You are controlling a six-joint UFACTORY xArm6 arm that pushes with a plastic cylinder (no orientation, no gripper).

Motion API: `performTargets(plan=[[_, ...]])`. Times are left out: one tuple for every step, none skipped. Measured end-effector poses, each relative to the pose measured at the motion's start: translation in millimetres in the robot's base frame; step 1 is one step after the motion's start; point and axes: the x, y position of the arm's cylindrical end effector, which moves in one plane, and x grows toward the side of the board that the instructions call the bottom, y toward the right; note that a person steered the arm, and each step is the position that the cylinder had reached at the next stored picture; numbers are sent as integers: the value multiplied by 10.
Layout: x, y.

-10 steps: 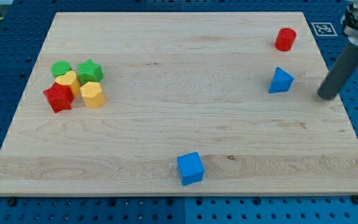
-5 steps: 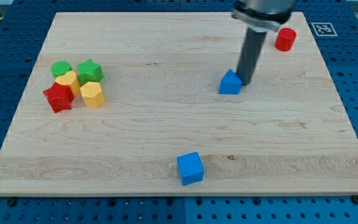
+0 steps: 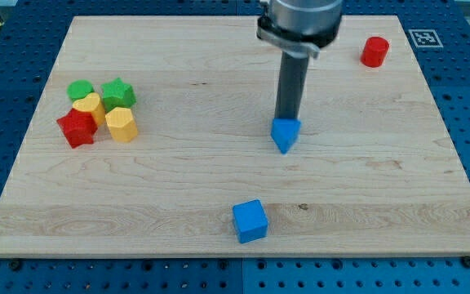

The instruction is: Move the triangle to the right of the blue cube

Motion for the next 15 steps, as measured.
performTargets(plan=[[95, 3], [-148, -71], [15, -109], [536, -85], [781, -43], [755, -41], [882, -13], [971, -13], [906, 70], [914, 428], [982, 736], [1104, 664], [1211, 406], [1252, 217], [1252, 202]])
